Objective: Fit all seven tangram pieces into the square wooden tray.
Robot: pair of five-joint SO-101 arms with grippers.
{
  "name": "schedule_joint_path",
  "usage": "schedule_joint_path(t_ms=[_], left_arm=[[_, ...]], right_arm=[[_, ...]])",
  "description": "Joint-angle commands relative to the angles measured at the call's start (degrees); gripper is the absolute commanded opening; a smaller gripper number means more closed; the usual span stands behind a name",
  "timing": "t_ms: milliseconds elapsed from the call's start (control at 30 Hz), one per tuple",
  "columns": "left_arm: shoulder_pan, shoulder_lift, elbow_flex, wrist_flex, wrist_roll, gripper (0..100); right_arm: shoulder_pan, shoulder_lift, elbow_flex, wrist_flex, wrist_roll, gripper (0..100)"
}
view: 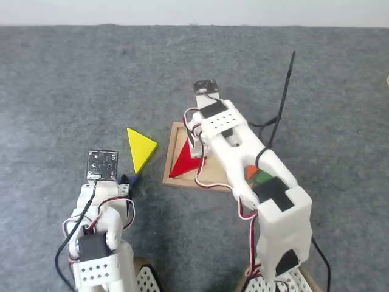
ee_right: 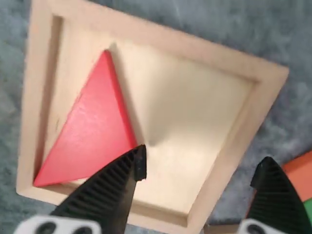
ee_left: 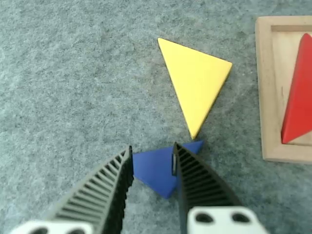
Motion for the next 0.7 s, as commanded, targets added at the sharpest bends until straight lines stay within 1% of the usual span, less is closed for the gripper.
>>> schedule_joint_path(t_ms=[0, 167, 267, 500, 667], left_arm=[[0.26, -1.14, -0.48, 0.44, -0.35, 14], [0.26, -1.14, -0.48, 0.44, -0.35, 14], [0.26, -1.14, -0.48, 0.44, -0.35, 14], [0.26, -1.14, -0.48, 0.44, -0.35, 14], [0.26, -1.14, -0.48, 0.44, -0.35, 14]], right_arm=[[-0.57, -4.79, 1.67, -1.45, 0.35, 35.0], [-1.27, -2.24, 2.02, -2.24, 3.96, 35.0], [-2.33, 0.84, -0.62, -2.59, 4.04, 35.0], [-3.03, 9.01, -12.04, -1.36, 4.04, 35.0], [-3.12, 11.12, -16.00, 1.01, 4.04, 35.0]])
